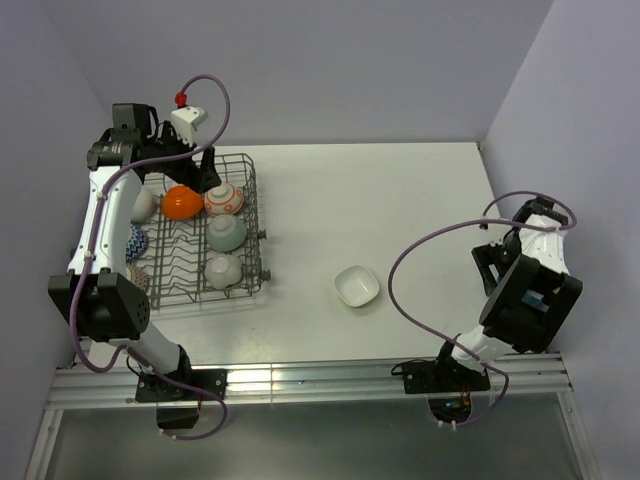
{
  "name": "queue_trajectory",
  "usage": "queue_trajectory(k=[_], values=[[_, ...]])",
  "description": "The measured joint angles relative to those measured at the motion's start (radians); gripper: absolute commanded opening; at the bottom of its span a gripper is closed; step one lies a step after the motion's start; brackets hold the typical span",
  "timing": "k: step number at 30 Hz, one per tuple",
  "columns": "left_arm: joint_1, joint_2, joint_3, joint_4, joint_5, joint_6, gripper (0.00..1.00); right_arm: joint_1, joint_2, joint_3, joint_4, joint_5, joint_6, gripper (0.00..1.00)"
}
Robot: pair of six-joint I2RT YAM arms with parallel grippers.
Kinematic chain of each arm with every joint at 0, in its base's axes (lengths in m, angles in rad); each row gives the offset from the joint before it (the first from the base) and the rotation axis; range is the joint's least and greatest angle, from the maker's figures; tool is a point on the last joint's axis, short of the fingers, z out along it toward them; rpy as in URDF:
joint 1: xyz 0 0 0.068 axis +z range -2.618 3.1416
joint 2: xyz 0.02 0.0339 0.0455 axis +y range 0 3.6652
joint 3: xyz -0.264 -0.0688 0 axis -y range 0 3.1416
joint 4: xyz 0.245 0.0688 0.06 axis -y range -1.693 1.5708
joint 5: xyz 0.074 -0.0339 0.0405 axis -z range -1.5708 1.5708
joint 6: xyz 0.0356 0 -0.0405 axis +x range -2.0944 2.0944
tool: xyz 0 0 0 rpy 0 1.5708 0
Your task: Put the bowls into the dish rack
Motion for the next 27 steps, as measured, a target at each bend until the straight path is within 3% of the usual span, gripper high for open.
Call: queue_trajectory(k=[7,18,21,24,25,27], values=[[0.000,-0.006,-0.008,0.003,0.000,0.000,1.00,-0.022,0.076,-0.074,0.099,0.037,-0.037,0.74],[-0.001,-0.018,-0.045,0.013,0.001,-0.022,0.96,-0.093,0.102,-0.152,0.220,0.073,-0.145,0.45],[-0.001,-0.018,-0.045,0.026,0.000,-0.054,0.95,-0.093,0.118,-0.165,0.245,0.084,-0.168,0.33],[-0.001,-0.018,-0.047,0.032,0.000,-0.089,0.96,-0.093,0.125,-0.166,0.248,0.079,-0.183,0.15],[-0.001,-0.018,-0.049,0.036,0.000,-0.098,0.97,-0.093,0.124,-0.166,0.244,0.074,-0.192,0.04],[-0.001,-0.019,-0.055,0.040,0.002,-0.111,1.00,-0.086,0.114,-0.163,0.235,0.082,-0.195,0.00]])
